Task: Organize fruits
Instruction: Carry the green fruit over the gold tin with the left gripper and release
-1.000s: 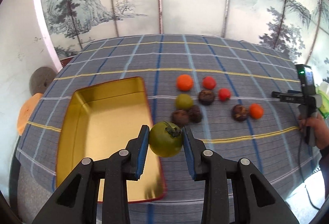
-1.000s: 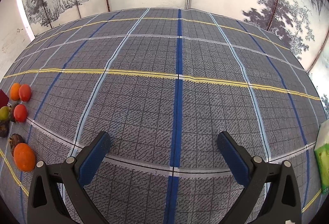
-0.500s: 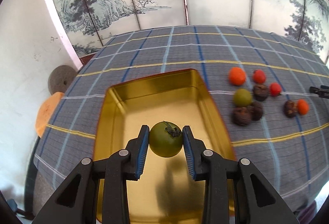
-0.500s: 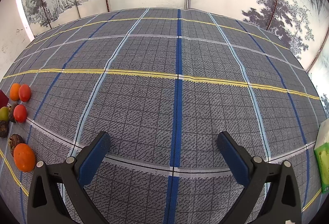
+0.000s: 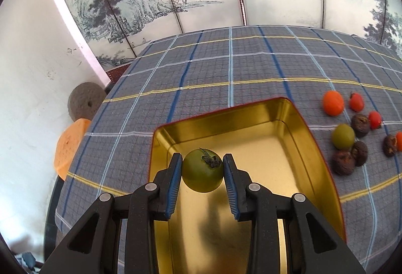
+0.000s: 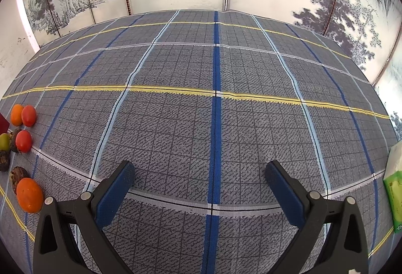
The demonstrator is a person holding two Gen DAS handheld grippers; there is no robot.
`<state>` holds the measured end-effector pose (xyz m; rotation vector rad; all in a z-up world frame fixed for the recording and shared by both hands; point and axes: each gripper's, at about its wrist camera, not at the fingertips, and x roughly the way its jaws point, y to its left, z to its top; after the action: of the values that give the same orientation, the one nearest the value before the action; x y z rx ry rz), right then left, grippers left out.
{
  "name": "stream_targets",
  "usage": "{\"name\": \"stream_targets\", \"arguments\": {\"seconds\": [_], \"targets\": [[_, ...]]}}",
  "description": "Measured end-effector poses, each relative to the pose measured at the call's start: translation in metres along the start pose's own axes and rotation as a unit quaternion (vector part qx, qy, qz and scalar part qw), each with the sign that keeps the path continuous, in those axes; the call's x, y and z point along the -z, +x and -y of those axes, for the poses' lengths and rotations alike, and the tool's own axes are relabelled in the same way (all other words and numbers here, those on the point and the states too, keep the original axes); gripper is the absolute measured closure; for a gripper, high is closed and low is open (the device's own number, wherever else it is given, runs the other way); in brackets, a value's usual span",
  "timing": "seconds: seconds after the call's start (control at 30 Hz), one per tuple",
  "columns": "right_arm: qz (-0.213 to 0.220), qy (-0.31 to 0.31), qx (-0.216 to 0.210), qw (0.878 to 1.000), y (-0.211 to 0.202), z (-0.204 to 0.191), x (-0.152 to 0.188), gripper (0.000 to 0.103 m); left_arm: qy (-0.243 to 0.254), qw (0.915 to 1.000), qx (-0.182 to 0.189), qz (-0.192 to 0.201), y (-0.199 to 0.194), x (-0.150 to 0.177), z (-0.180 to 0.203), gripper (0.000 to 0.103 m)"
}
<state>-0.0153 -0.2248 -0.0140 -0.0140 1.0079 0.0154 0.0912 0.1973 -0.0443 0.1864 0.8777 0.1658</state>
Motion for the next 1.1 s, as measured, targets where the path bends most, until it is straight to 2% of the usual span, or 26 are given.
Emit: {"name": "stream_targets", "arguments": {"seconds": [0.37, 0.93, 1.1], "targets": [[0.000, 0.004, 0.003, 1.000, -0.001, 0.000, 0.001, 0.000, 0.002, 0.9999, -0.010, -0.013, 0.025, -0.015, -0.011, 0.069], [0.002, 0.004, 0.004, 1.000, -0.001, 0.000, 0.001, 0.000, 0.005, 0.9995, -0.025, -0.021, 0.045, -0.021, -0.016, 0.066], [0.002, 0.004, 0.005, 1.000, -0.001, 0.000, 0.001, 0.000, 0.010, 0.9989, -0.041, -0.020, 0.043, -0.021, -0.014, 0.064]]}}
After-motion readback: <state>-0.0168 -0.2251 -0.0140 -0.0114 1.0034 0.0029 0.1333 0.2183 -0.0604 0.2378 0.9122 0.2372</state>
